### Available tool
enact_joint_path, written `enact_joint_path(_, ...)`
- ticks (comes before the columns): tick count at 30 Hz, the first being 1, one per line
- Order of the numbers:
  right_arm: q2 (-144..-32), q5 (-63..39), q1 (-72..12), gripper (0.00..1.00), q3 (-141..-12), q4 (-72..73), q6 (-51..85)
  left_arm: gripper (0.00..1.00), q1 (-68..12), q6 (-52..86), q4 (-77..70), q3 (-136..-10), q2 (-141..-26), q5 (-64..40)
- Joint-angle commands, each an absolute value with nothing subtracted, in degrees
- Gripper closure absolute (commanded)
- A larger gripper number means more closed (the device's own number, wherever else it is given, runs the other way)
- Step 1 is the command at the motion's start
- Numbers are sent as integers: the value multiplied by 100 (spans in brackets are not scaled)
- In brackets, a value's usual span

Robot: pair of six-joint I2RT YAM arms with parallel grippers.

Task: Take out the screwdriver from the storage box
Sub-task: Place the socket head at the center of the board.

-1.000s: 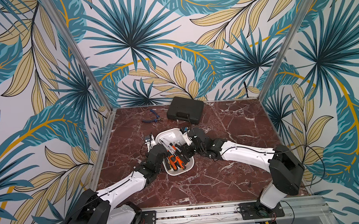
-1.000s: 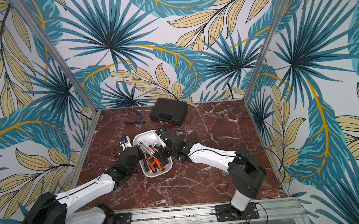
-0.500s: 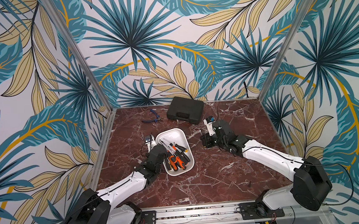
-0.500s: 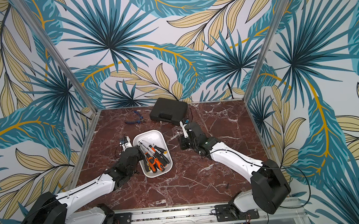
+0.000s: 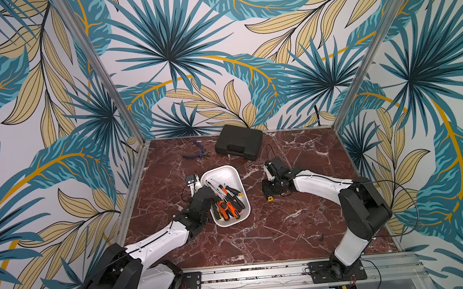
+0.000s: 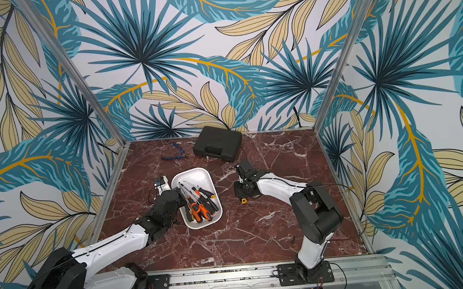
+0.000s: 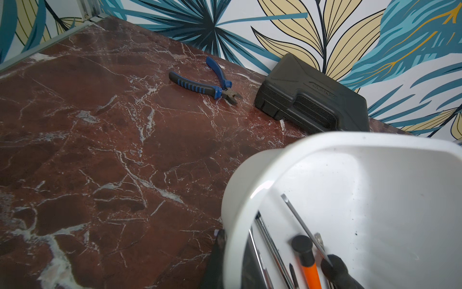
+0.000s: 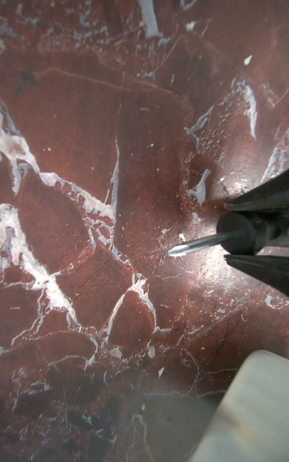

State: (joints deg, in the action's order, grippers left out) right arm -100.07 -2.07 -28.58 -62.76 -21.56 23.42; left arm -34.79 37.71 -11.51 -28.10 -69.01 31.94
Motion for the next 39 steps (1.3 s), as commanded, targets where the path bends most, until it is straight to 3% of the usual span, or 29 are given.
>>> enact_joint_path(1, -10184, -335, -2708, 84, -6505, -2463, 2551, 100, -3516, 3797, -1462, -2927, -6733, 3319)
enact_joint_path(19, -11046, -633, -2356, 79, -7158, -2759, 3055, 100, -3524, 3635, -1451, -2948, -6781, 3305)
enact_joint_path(39, -11026, -633, -2358, 59, -7189, -2895, 3057, 100, -3524, 3551, -1511, -3047, -6925, 3190)
